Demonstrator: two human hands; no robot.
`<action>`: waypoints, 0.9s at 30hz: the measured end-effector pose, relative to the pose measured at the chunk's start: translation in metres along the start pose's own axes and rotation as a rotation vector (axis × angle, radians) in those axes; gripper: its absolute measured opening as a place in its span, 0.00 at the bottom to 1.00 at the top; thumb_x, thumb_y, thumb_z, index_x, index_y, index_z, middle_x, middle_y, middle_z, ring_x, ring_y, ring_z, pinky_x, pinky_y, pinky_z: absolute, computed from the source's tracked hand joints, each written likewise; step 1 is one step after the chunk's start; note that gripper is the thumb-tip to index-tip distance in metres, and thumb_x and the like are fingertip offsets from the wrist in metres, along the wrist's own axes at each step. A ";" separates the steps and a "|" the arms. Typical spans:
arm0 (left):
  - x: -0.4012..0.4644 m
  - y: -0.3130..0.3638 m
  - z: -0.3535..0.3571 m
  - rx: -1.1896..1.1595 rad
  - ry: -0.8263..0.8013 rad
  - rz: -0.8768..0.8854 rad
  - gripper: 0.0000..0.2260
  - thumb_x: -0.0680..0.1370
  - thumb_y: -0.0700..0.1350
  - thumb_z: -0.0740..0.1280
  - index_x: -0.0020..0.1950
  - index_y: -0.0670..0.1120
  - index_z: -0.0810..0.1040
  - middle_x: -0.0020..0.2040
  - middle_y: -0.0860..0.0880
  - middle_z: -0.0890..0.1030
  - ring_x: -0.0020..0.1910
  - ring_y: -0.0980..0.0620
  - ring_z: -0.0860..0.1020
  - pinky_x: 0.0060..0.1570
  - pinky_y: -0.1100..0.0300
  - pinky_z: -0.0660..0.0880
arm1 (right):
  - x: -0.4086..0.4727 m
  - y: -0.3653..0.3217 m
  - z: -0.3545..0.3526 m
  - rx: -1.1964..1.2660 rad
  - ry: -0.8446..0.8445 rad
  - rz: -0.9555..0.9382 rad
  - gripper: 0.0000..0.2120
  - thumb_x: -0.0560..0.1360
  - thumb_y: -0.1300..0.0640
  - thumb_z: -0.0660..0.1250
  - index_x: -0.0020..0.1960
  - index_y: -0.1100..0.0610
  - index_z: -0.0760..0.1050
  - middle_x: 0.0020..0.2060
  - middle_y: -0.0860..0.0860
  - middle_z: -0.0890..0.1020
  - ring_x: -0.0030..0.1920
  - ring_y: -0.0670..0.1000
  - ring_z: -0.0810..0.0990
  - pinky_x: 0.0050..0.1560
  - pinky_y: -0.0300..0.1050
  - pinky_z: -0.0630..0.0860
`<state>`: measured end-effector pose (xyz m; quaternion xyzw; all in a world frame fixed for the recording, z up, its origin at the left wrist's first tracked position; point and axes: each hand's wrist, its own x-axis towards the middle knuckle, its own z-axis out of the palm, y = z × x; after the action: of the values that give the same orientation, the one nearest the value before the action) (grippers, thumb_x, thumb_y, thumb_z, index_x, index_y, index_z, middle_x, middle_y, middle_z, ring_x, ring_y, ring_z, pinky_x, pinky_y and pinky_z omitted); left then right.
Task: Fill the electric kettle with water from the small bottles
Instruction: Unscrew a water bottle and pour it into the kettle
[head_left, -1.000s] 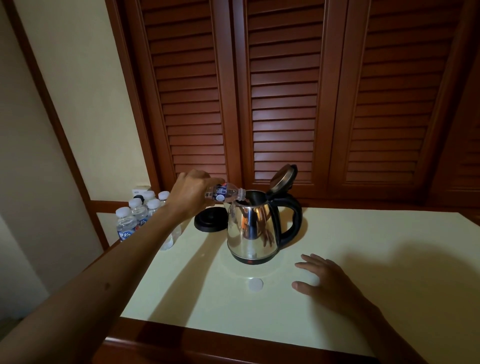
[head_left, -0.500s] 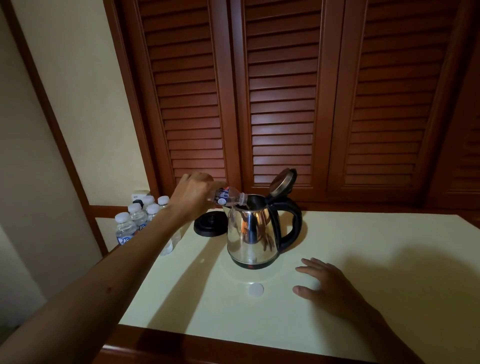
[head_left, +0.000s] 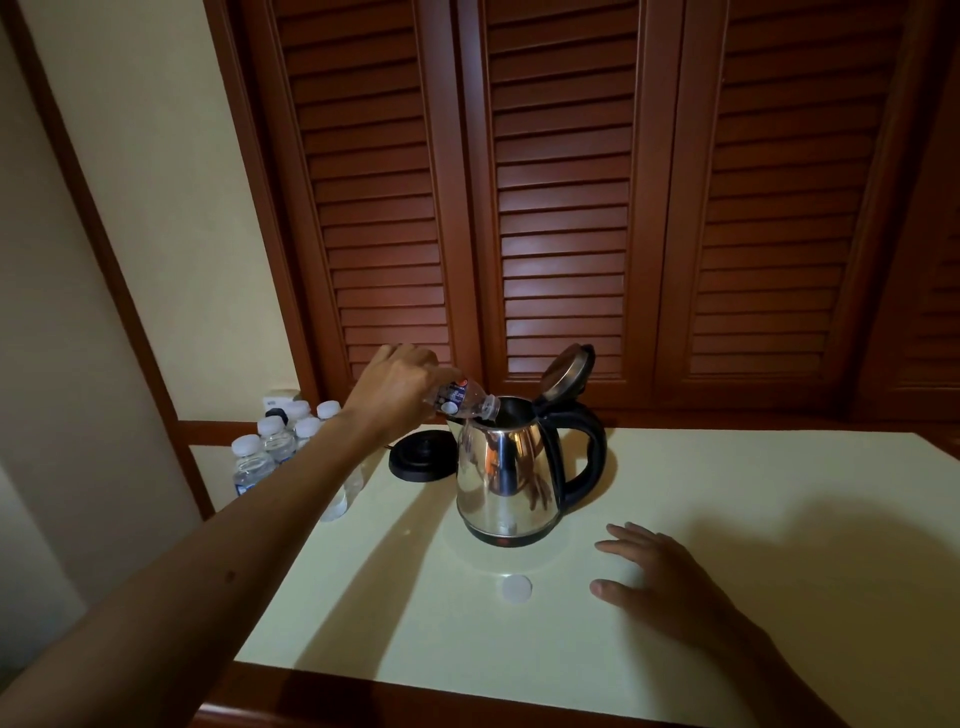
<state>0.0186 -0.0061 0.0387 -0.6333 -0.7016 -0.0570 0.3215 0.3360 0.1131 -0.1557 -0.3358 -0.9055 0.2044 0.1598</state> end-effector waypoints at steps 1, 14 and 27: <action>0.001 0.000 0.000 0.000 0.000 0.004 0.23 0.75 0.48 0.72 0.70 0.54 0.74 0.61 0.47 0.79 0.61 0.46 0.73 0.58 0.51 0.66 | 0.000 0.000 0.000 0.000 -0.001 0.001 0.32 0.67 0.28 0.59 0.69 0.39 0.68 0.74 0.37 0.62 0.75 0.40 0.54 0.75 0.50 0.51; 0.009 -0.002 0.000 0.012 -0.009 0.055 0.25 0.74 0.50 0.74 0.70 0.54 0.74 0.60 0.47 0.79 0.60 0.46 0.73 0.59 0.51 0.67 | 0.000 0.001 0.000 0.028 0.016 -0.004 0.29 0.69 0.33 0.64 0.68 0.40 0.69 0.73 0.38 0.62 0.74 0.38 0.53 0.73 0.44 0.50; 0.000 -0.001 0.008 -0.088 0.010 -0.037 0.24 0.73 0.51 0.74 0.69 0.54 0.75 0.60 0.46 0.79 0.59 0.45 0.74 0.53 0.51 0.66 | 0.000 0.002 -0.001 0.006 0.004 -0.011 0.31 0.68 0.29 0.60 0.68 0.39 0.68 0.73 0.37 0.62 0.74 0.38 0.53 0.73 0.46 0.50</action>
<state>0.0144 -0.0023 0.0326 -0.6333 -0.7085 -0.0968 0.2958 0.3374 0.1149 -0.1562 -0.3307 -0.9064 0.2056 0.1640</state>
